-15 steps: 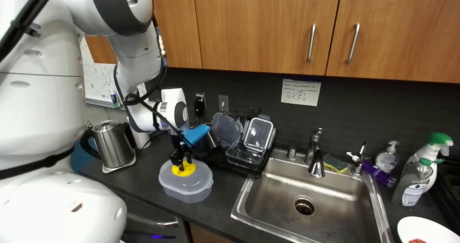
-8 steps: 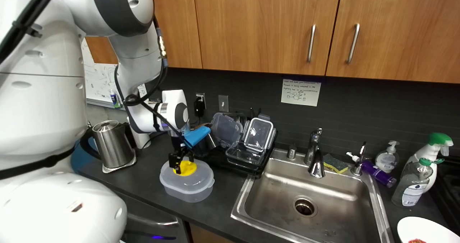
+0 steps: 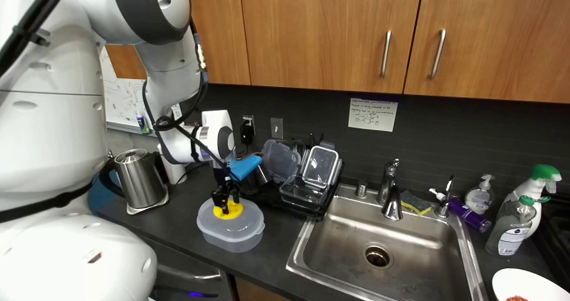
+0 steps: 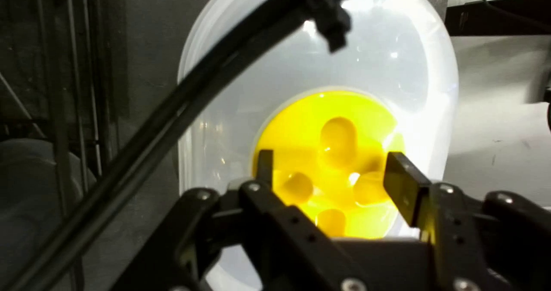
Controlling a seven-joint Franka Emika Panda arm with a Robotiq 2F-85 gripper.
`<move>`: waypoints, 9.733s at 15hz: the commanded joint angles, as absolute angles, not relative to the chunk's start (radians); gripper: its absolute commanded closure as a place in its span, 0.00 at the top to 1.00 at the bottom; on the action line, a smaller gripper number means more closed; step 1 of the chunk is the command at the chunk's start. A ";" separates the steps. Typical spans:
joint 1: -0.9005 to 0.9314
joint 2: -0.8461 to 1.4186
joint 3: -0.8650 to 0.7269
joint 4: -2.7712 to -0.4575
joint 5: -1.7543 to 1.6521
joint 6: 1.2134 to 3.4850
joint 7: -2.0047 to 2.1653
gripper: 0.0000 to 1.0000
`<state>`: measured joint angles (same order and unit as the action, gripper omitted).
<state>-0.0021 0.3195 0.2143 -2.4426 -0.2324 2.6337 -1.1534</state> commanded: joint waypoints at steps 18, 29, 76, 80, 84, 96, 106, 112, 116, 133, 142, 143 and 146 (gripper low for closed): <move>0.008 0.302 0.208 -2.443 -0.211 2.617 -1.180 0.69; 0.018 0.321 0.207 -2.433 -0.217 2.622 -1.167 1.00; 0.017 0.245 0.233 -2.530 -0.207 2.775 -1.155 0.00; 0.023 0.229 0.236 -2.547 -0.205 2.774 -1.144 0.00; 0.026 0.211 0.235 -2.557 -0.204 2.771 -1.141 0.00; 0.013 0.231 0.245 -2.551 -0.150 2.759 -1.173 0.76; -0.006 0.279 0.243 -2.533 -0.140 2.758 -1.213 1.00; -0.013 0.299 0.245 -2.525 -0.144 2.757 -1.223 1.00; -0.009 0.299 0.240 -2.516 -0.154 2.753 -1.222 1.00; -0.021 0.305 0.244 -2.475 -0.131 2.712 -1.278 1.00; -0.013 0.319 0.239 -2.474 -0.131 2.689 -1.275 1.00; -0.014 0.321 0.240 -2.474 -0.131 2.689 -1.275 1.00; -0.014 0.322 0.240 -2.475 -0.131 2.691 -1.274 1.00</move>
<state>-0.0091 0.3149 0.2351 -2.4852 -0.1549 2.7022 -1.2489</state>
